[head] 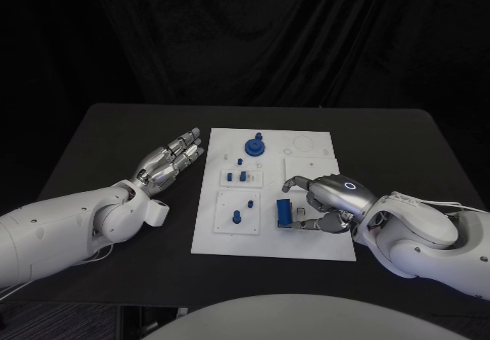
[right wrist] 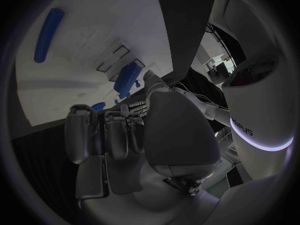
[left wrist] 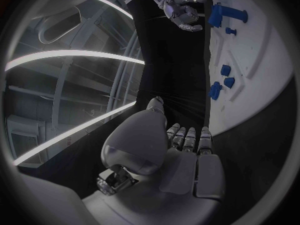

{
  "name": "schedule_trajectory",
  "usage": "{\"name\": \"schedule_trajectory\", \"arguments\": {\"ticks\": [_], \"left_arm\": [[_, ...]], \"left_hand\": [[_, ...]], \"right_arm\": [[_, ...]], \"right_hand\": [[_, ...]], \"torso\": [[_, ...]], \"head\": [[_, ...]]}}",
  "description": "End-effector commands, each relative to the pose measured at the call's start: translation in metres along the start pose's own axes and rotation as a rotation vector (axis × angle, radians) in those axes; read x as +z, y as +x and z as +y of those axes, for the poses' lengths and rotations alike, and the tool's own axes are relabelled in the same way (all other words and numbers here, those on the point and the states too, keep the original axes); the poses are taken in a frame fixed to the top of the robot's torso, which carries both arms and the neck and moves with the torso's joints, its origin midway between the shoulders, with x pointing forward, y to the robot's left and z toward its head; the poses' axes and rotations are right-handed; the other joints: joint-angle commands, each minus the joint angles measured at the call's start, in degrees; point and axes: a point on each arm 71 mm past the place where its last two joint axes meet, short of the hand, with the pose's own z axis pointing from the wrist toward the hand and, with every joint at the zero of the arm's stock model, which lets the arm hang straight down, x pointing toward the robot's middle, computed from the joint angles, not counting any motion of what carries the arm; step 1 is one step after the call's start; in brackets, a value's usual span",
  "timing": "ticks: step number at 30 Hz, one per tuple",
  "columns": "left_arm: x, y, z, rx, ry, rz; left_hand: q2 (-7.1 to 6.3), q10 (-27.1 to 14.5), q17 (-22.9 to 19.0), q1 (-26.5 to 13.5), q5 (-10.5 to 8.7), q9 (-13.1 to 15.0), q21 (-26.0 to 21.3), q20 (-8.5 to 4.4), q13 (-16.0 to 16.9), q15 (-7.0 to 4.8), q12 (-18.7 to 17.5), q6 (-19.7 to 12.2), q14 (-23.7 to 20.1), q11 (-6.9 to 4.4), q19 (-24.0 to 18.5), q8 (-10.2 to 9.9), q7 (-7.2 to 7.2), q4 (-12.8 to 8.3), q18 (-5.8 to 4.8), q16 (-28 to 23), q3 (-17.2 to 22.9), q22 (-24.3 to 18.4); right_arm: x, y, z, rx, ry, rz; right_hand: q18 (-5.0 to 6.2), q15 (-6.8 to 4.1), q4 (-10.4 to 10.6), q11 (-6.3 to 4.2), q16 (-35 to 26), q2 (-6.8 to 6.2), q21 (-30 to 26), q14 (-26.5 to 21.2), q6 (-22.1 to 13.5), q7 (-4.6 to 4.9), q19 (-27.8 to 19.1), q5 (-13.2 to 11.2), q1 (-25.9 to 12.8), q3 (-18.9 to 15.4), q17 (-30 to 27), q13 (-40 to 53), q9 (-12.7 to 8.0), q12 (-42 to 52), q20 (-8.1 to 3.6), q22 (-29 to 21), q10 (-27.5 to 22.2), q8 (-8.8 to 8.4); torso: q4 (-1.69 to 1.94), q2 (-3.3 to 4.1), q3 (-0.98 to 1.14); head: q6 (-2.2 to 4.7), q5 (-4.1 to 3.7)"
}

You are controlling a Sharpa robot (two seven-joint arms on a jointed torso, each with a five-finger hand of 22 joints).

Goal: Assemble the parts on the task board

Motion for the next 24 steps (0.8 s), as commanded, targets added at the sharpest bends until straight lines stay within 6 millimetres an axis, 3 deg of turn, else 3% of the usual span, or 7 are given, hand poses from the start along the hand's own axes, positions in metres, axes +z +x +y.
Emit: {"name": "schedule_trajectory", "arguments": {"ticks": [1,13,18,24], "left_arm": [[0.0,0.002,-0.001,-0.011,0.016,0.013],[-0.001,0.002,-0.001,-0.011,0.014,0.012],[-0.001,0.001,-0.001,-0.011,0.013,0.012],[-0.001,0.002,-0.001,-0.012,0.012,0.013]], "left_hand": [[0.11,0.1,0.0,0.6,0.39,0.0,-0.2,0.4,-0.1,0.38,-0.4,0.0,0.2,0.33,0.1,0.0,0.54,-0.3,0.23,-0.2,0.1,0.1],[0.11,0.1,0.0,0.7,0.42,0.0,-0.2,0.43,-0.1,0.4,-0.4,0.1,0.2,0.38,0.1,0.0,0.58,-0.3,0.22,-0.2,0.2,0.1],[0.11,0.1,0.0,0.7,0.45,0.0,-0.1,0.44,-0.1,0.36,-0.4,0.1,0.2,0.53,0.1,0.1,0.71,-0.3,0.24,-0.2,0.2,0.1],[0.11,0.1,0.0,0.7,0.45,0.0,-0.1,0.44,-0.1,0.36,-0.4,0.1,0.2,0.53,0.1,0.1,0.71,-0.3,0.24,-0.2,0.2,0.1]], "right_arm": [[0.001,0.004,-0.001,-0.026,0.019,0.018],[0.001,0.015,-0.003,-0.02,0.049,0.045],[0.002,0.016,-0.003,-0.015,0.052,0.033],[0.004,0.016,-0.003,-0.012,0.054,0.022]], "right_hand": [[0.07,0.5,0.0,0.47,-0.3,-0.08,-0.2,4.5,0.2,0.41,3.2,-1.5,-1.3,-0.6,7.9,15.1,-0.6,0.2,0.44,12.5,6.0,0.66],[0.2,0.72,-0.1,0.73,-0.5,0.57,-0.8,4.3,0.9,0.69,3.0,-1.7,-1.1,-0.1,7.4,15.1,-1.6,0.2,0.65,12.3,6.0,2.15],[0.31,0.91,-0.2,0.93,-0.7,1.78,-1.3,4.2,1.0,0.9,2.8,0.3,-0.6,0.7,6.9,15.1,-2.6,0.2,0.85,12.2,6.0,3.32],[0.46,1.02,-0.3,1.07,-0.9,3.41,-1.9,4.1,0.8,1.03,2.6,2.9,-1.2,1.5,6.3,15.1,-3.9,0.2,1.01,12.0,6.0,4.52]], "torso": [[-0.05,0.01,0.02],[-0.02,-0.01,0.06],[0.06,-0.04,-0.03],[-0.07,0.01,0.01]], "head": [[0.0,0.05],[0.0,0.06],[0.0,0.07],[0.0,0.14]]}}
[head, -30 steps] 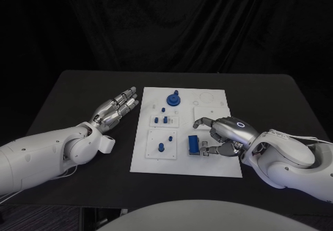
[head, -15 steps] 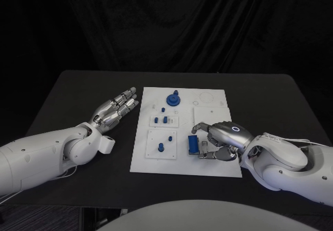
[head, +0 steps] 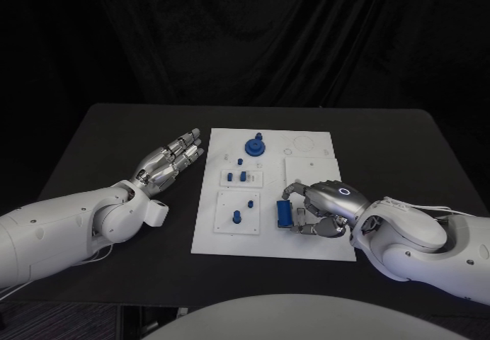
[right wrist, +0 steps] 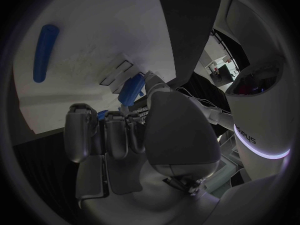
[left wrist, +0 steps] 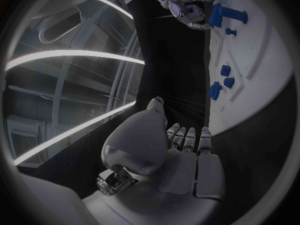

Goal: Assemble the parts on the task board

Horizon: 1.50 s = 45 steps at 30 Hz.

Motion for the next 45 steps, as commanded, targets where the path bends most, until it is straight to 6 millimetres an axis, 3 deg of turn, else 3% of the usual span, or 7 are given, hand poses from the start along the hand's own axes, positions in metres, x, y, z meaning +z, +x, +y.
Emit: {"name": "schedule_trajectory", "arguments": {"ticks": [1,19,29,33,36,45], "left_arm": [[0.0003,0.0019,-0.0007,-0.01,0.014,0.013],[0.0006,0.0023,-0.0002,-0.013,0.009,0.017],[0.0008,0.0029,0.0002,-0.016,0.006,0.021],[0.0007,0.0028,0.0002,-0.016,0.005,0.021],[0.0005,0.0027,0.0003,-0.017,0.005,0.021],[0.0003,0.0027,0.0009,-0.018,0.002,0.022]], "left_hand": [[-0.08,-0.1,-0.1,0.5,0.23,0.0,-0.1,0.44,-0.1,0.36,-0.4,-0.1,0.2,0.34,0.1,0.1,0.5,-0.2,0.24,-0.2,0.0,0.1],[-0.03,-0.1,-0.1,0.5,0.25,0.0,-0.1,0.47,-0.1,0.36,-0.4,0.0,0.2,0.57,0.1,0.1,0.72,-0.2,0.28,-0.2,0.1,0.1],[0.03,-0.1,-0.1,0.5,0.28,0.0,-0.1,0.52,-0.1,0.41,-0.4,0.0,0.2,0.67,0.1,0.1,0.82,-0.3,0.29,-0.2,0.1,0.1],[0.06,-0.1,-0.1,0.6,0.29,0.0,-0.1,0.56,-0.1,0.44,-0.4,0.0,0.2,0.71,0.1,0.1,0.86,-0.3,0.29,-0.2,0.1,0.1],[0.06,-0.1,-0.1,0.6,0.29,0.0,-0.1,0.56,-0.1,0.44,-0.4,0.0,0.2,0.71,0.1,0.1,0.86,-0.3,0.29,-0.2,0.1,0.1],[0.09,-0.1,-0.1,0.6,0.3,0.0,-0.1,0.62,-0.1,0.46,-0.4,0.0,0.2,0.76,0.1,0.1,0.9,-0.3,0.31,-0.2,0.2,0.1]], "right_arm": [[0.0003,0.0003,-0.0012,-0.003,0.02,-0.017],[0.0029,0.0025,-0.0025,-0.007,0.031,-0.006],[0.0058,0.005,-0.0011,-0.009,0.027,0.004],[0.006,0.0065,0.0,-0.005,0.021,0.003],[0.0058,0.0077,0.0008,-0.001,0.015,-0.001],[0.0048,0.0072,0.0025,-0.012,0.0,-0.03]], "right_hand": [[0.46,0.51,0.0,0.33,-0.4,1.11,-0.4,4.0,-0.1,0.21,2.7,1.2,-0.3,0.6,6.3,15.1,-0.6,0.2,0.49,12.0,6.1,0.68],[0.61,0.59,-0.6,0.41,-0.6,2.75,-1.1,3.9,0.3,0.27,2.5,3.5,-1.1,1.2,5.7,15.1,-2.4,0.2,0.59,11.8,6.1,2.1],[0.6,0.64,-1.7,0.47,-0.6,2.92,-1.1,3.9,1.5,0.28,2.5,6.5,0.1,1.6,5.8,15.1,-4.1,0.2,0.65,11.8,6.1,3.47],[0.59,0.66,-2.7,0.49,-0.6,2.95,-1.0,3.9,1.9,0.29,2.6,8.3,0.9,1.9,5.8,15.1,-4.9,0.2,0.68,11.8,6.1,4.38],[0.55,0.61,-3.4,0.41,-0.5,2.97,-0.9,3.9,2.8,0.18,2.7,11.2,1.3,2.2,5.9,15.1,-5.4,0.2,0.65,11.9,6.1,5.57],[0.52,0.55,-4.0,0.34,-0.6,2.88,-0.7,3.9,3.0,0.1,2.7,12.6,1.6,2.5,5.9,15.1,-5.8,0.2,0.6,12.0,6.1,6.27]], "torso": [[-0.02,0.03,-0.02],[-0.02,-0.01,0.0],[-0.03,-0.03,0.0],[0.02,-0.01,-0.01],[0.01,0.01,0.0],[0.01,0.02,0.03]], "head": [[0.0,0.06],[0.0,0.14],[0.0,0.24],[0.0,0.24],[0.0,0.26],[0.0,0.17]]}}
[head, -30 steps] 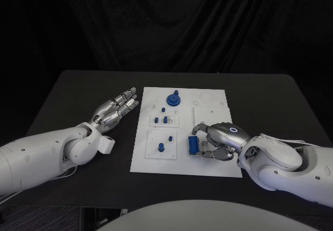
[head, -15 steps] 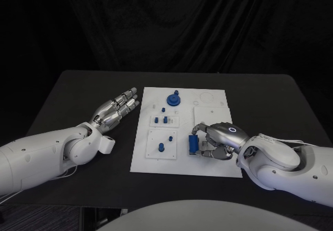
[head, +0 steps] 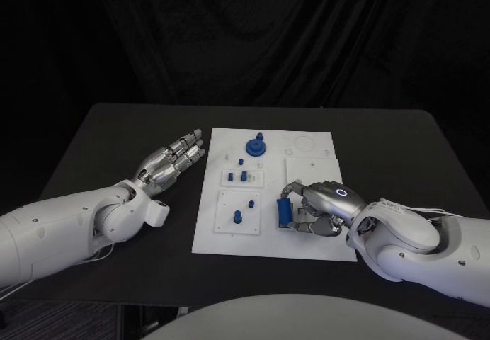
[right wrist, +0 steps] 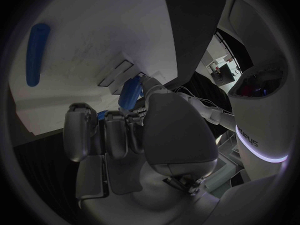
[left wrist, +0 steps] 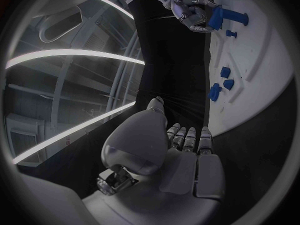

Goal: Assemble the parts on the task board

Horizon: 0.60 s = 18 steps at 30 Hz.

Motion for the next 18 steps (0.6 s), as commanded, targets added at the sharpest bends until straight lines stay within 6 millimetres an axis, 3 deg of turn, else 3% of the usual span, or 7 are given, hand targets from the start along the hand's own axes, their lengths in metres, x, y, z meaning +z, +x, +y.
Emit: {"name": "schedule_trajectory", "arguments": {"ticks": [1,4,8,10,12,18], "left_arm": [[0.0002,0.002,0.0002,-0.011,0.006,0.014],[0.0,0.0019,0.0004,-0.011,0.005,0.014],[-0.0003,0.0018,0.0006,-0.012,0.004,0.014],[-0.0004,0.0018,0.0007,-0.012,0.003,0.014],[-0.0004,0.0019,0.0008,-0.013,0.003,0.014],[-0.0006,0.0021,0.001,-0.015,0.0,0.017]], "left_hand": [[0.09,-0.1,-0.1,0.6,0.34,0.0,-0.1,0.42,-0.1,0.25,-0.4,0.0,0.0,0.36,-0.1,0.1,0.49,-0.3,0.3,-0.2,0.2,0.1],[0.16,-0.1,-0.1,0.6,0.36,0.0,-0.1,0.5,-0.1,0.3,-0.4,-0.1,0.0,0.42,-0.1,0.1,0.56,-0.3,0.33,-0.2,0.2,0.1],[0.16,-0.1,-0.1,0.6,0.36,0.0,-0.1,0.5,-0.1,0.3,-0.4,-0.1,0.0,0.42,-0.1,0.1,0.56,-0.3,0.33,-0.2,0.2,0.1],[0.21,-0.1,-0.1,0.6,0.35,0.0,-0.1,0.54,-0.1,0.32,-0.4,-0.1,0.0,0.47,-0.1,0.0,0.6,-0.3,0.35,-0.2,0.2,0.1],[0.21,-0.1,-0.1,0.6,0.35,0.0,-0.1,0.54,-0.1,0.32,-0.4,-0.1,0.0,0.47,-0.1,0.0,0.6,-0.3,0.35,-0.2,0.2,0.1],[0.38,-0.1,-0.1,0.5,0.32,0.0,0.0,1.09,-0.1,0.81,-0.4,-0.1,0.0,0.82,0.0,0.0,0.92,-0.3,0.43,-0.2,0.3,0.1]], "right_arm": [[-0.0012,0.0014,0.0008,-0.017,-0.005,-0.017],[-0.0013,0.0007,0.001,-0.018,-0.006,-0.027],[-0.0016,-0.0003,0.0014,-0.016,-0.012,-0.041],[-0.0016,-0.0006,0.0016,-0.016,-0.016,-0.046],[-0.0017,-0.001,0.0019,-0.015,-0.021,-0.052],[-0.0019,-0.0015,0.0023,-0.014,-0.03,-0.059]], "right_hand": [[0.52,0.19,-0.4,0.24,-0.2,-0.11,0.1,4.0,0.5,0.01,2.6,0.3,0.6,0.1,5.9,15.1,0.0,0.2,0.3,12.0,6.0,0.33],[0.5,0.09,-0.8,0.13,-0.2,-0.17,0.1,4.0,0.8,-0.1,2.6,2.0,0.6,0.4,5.9,15.1,-0.4,0.2,0.23,12.0,6.0,0.95],[0.43,0.0,-1.3,0.06,-0.1,-0.19,0.4,4.0,1.5,-0.16,2.7,6.5,0.6,1.2,6.0,15.1,-1.0,0.2,0.13,12.1,6.0,1.84],[0.36,-0.07,-1.6,-0.01,-0.1,-0.34,0.7,4.0,2.2,-0.18,2.9,11.7,0.4,2.2,6.0,15.1,-1.6,0.2,0.05,12.2,6.0,2.27],[0.3,-0.07,-1.6,0.01,-0.1,-0.52,1.0,4.1,2.5,-0.16,2.9,13.8,-0.1,3.0,6.0,15.1,-2.2,0.2,0.04,12.3,6.0,2.38],[0.18,0.12,-0.9,0.32,-0.1,-0.74,1.4,4.1,4.2,-0.06,3.2,16.9,-2.0,4.2,6.0,15.1,-3.3,0.2,0.14,12.4,6.0,2.56]], "torso": [[0.0,0.03,0.01],[-0.03,0.01,0.01],[-0.1,-0.01,0.01],[-0.1,0.01,0.01],[-0.08,0.04,0.01],[0.02,0.02,0.01]], "head": [[0.0,-0.02],[0.0,0.03],[0.0,0.19],[0.0,0.21],[0.0,0.21],[0.0,0.22]]}}
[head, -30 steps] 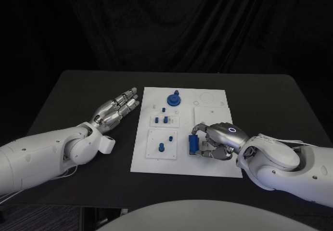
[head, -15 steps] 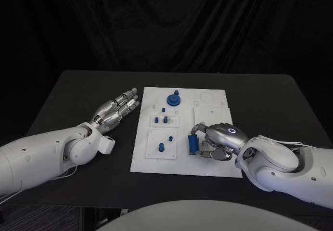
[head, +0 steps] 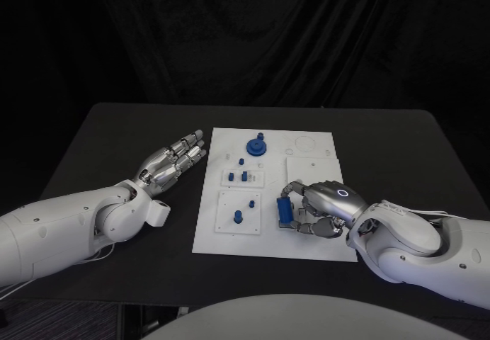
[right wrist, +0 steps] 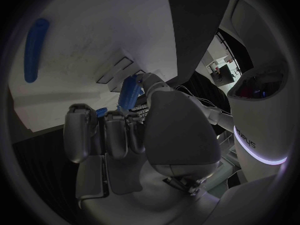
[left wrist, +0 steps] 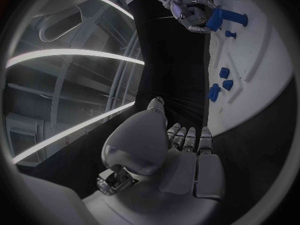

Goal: Assemble the parts on the task board

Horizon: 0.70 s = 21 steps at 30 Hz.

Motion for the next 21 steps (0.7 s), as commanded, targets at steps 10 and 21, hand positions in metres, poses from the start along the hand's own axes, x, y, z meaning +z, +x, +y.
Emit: {"name": "schedule_trajectory", "arguments": {"ticks": [10,21], "left_arm": [[-0.0007,0.0017,0.0002,-0.012,0.003,0.014],[-0.0003,0.0021,0.0006,-0.015,0.0,0.017]], "left_hand": [[0.15,0.0,-0.1,0.2,0.31,0.0,0.0,1.04,-0.1,0.64,-0.4,-0.1,0.0,0.66,0.1,0.0,0.66,-0.2,0.5,-0.2,0.1,0.1],[0.14,0.0,-0.1,0.2,0.3,0.0,0.0,1.25,-0.1,0.8,-0.4,-0.1,0.0,0.74,0.1,0.0,0.73,-0.2,0.55,-0.2,0.1,0.2]], "right_arm": [[-0.0023,-0.0014,0.0011,-0.003,-0.009,-0.023],[-0.003,0.0018,-0.0022,-0.016,0.032,0.025]], "right_hand": [[0.08,0.99,2.8,1.35,-0.3,0.17,0.6,4.1,5.9,0.16,3.3,1.7,-4.4,2.4,5.8,15.1,-1.8,0.2,0.85,12.5,6.0,0.56],[0.38,0.95,1.9,1.3,-0.5,-0.21,-0.6,4.0,4.7,0.26,2.9,-3.8,-4.5,2.6,5.3,15.1,-3.5,0.2,0.96,12.1,6.0,-1.5]], "torso": [[0.06,0.01,-0.06],[0.01,-0.01,-0.01]], "head": [[0.0,0.03],[0.0,0.05]]}}
